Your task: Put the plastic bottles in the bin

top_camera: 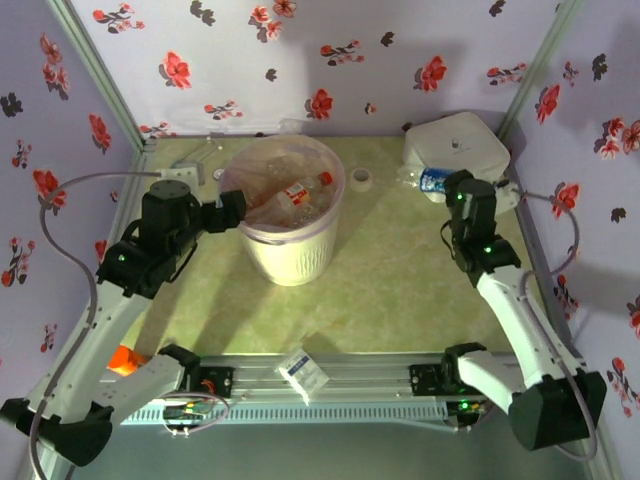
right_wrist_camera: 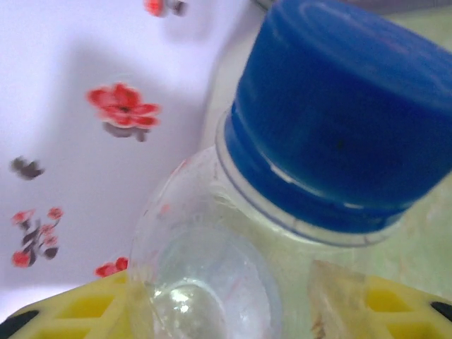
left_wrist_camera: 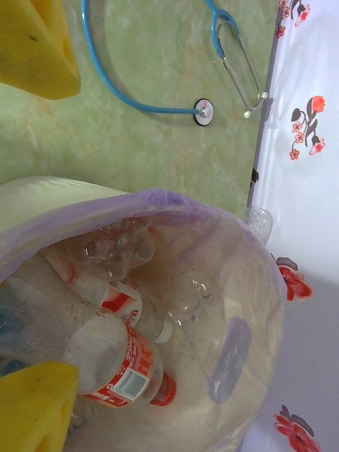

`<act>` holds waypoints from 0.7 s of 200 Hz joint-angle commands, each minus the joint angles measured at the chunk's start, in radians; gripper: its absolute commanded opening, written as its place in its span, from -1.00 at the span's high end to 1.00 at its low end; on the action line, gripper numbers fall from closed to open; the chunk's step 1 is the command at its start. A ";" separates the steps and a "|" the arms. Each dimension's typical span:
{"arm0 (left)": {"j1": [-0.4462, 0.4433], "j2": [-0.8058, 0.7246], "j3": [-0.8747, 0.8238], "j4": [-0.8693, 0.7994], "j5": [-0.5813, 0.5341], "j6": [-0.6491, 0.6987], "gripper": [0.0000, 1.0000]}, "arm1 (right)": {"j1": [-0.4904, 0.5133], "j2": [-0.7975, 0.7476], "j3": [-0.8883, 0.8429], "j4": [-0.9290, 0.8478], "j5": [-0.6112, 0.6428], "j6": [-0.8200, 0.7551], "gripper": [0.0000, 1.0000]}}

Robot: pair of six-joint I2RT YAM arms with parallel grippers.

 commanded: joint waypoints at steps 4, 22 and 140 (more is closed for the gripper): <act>0.009 0.021 0.000 0.011 -0.010 -0.005 -0.93 | 0.009 0.013 0.129 0.065 -0.175 -0.302 0.22; 0.010 0.033 0.002 0.010 -0.010 -0.005 -0.93 | 0.072 0.044 0.205 0.124 -0.227 -0.363 0.32; 0.011 0.050 -0.035 0.010 -0.002 -0.024 -0.94 | 0.614 0.580 0.793 -0.095 -0.066 -1.009 0.38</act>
